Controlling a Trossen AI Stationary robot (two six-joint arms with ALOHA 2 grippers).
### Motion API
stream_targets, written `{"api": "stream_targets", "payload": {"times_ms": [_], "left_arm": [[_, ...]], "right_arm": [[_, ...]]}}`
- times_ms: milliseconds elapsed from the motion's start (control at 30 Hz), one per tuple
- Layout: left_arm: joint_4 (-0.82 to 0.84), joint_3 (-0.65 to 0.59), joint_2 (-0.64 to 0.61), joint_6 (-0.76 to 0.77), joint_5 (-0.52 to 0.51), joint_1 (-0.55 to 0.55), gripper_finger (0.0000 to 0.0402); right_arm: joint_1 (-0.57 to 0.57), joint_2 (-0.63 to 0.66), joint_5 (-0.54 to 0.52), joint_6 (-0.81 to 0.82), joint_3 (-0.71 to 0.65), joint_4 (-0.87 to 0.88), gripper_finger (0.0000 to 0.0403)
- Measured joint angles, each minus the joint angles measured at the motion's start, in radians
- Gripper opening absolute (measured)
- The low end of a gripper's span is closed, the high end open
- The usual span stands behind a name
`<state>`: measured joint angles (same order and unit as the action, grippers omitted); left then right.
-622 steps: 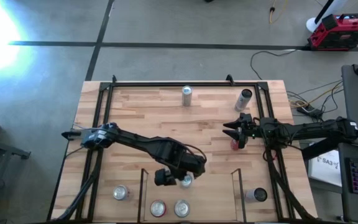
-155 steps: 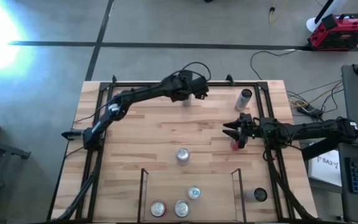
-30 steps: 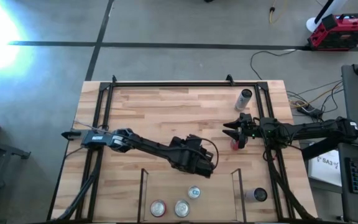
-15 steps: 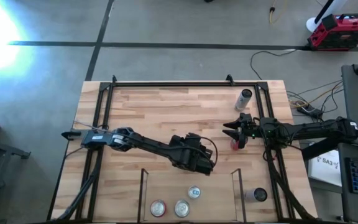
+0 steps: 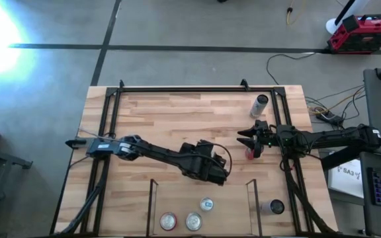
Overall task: Place canned beverage on shelf
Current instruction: Move the soda cans to the middle of the table
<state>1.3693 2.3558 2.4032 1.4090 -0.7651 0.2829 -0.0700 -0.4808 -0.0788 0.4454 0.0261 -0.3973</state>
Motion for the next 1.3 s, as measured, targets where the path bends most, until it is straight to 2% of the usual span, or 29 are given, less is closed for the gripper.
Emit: {"api": "stream_targets", "payload": {"times_ms": [100, 200, 300, 400, 667, 900, 1000, 1167, 1300], "left_arm": [[-0.001, 0.0, -0.013, 0.0, 0.067, -0.004, 0.0372], [-0.001, 0.0, -0.027, -0.002, 0.182, -0.023, 0.0382], [-0.001, 0.0, -0.057, -0.014, 0.308, -0.058, 0.0384], [0.001, 0.0, -0.081, -0.02, 0.388, -0.093, 0.0384], [0.002, 0.0, -0.081, 0.025, 0.651, -0.184, 0.0384], [0.004, 0.0, -0.074, 0.051, 0.662, -0.204, 0.0383], [0.005, -0.002, -0.072, 0.058, 0.658, -0.204, 0.0369], [-0.001, -0.002, -0.072, 0.075, 0.643, -0.203, 0.032], [-0.028, -0.005, -0.063, 0.075, 0.632, -0.203, 0.0264]], "right_arm": [[0.0, 0.0, 0.0, 0.0, 0.0, 0.0, 0.0183], [0.0, 0.0, 0.0, 0.0, 0.0, 0.0, 0.0183], [0.0, 0.0, 0.0, 0.0, 0.0, 0.0, 0.0183], [0.0, 0.0, 0.0, 0.0, 0.0, 0.0, 0.0183], [0.0, 0.0, 0.0, 0.0, 0.0, 0.0, 0.0183], [0.0, 0.0, 0.0, 0.0, 0.0, 0.0, 0.0183], [0.0, 0.0, 0.0, 0.0, 0.0, 0.0, 0.0183], [0.0, 0.0, 0.0, 0.0, 0.0, 0.0, 0.0183], [0.0, 0.0, 0.0, 0.0, 0.0, 0.0, 0.0183]]}}
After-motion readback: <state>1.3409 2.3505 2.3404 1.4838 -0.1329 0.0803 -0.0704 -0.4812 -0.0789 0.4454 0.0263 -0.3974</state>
